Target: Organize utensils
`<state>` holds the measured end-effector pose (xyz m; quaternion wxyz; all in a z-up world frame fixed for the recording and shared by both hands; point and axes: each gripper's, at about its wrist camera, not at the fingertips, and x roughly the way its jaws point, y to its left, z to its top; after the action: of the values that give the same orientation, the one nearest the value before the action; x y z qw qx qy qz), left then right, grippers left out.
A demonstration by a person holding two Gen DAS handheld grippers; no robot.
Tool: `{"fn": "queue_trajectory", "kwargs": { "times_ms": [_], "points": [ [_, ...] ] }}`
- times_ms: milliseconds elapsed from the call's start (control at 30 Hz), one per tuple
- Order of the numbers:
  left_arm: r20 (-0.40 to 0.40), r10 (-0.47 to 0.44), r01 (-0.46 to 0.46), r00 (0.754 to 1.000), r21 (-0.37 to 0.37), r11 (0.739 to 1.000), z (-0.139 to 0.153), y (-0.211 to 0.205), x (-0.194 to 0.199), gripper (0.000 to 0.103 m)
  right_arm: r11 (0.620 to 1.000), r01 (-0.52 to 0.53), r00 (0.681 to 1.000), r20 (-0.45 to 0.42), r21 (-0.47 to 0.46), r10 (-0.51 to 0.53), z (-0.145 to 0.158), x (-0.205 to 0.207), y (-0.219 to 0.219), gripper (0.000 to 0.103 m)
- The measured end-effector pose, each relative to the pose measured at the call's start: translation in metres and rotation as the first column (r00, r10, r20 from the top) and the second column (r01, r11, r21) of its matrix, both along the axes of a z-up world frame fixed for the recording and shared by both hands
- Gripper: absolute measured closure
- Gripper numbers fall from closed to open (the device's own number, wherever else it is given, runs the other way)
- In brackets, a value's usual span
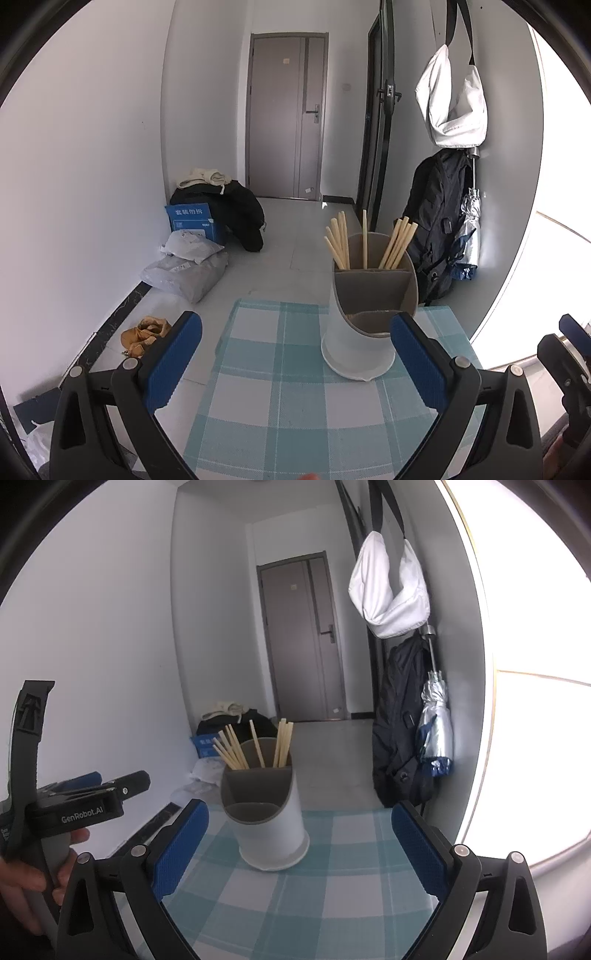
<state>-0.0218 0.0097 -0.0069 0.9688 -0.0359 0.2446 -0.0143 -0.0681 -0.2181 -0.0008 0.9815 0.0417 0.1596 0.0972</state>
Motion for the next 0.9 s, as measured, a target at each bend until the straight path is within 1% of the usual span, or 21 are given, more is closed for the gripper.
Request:
{"fn": "queue_trajectory", "kwargs": {
  "times_ms": [267,433,900],
  "points": [
    [0.010,-0.008,0.008,1.000,0.002,1.000,0.0010,-0.0042,-0.0037,0.004,1.000,0.004,1.000,-0.003,0.003,-0.004,-0.0003,-0.0005,-0.0004,0.003],
    [0.016,-0.009,0.009,1.000,-0.008,1.000,0.0025,-0.0018,-0.0040,0.004,1.000,0.005,1.000,-0.009,0.008,-0.005,-0.0007,-0.0009,-0.0021,0.003],
    [0.000,-0.002,0.002,1.000,-0.012,1.000,-0.0011,-0.0001,-0.0024,0.004,1.000,0.016,1.000,-0.012,0.011,-0.016,-0.0006,-0.0015,-0.0043,0.003]
  ]
}}
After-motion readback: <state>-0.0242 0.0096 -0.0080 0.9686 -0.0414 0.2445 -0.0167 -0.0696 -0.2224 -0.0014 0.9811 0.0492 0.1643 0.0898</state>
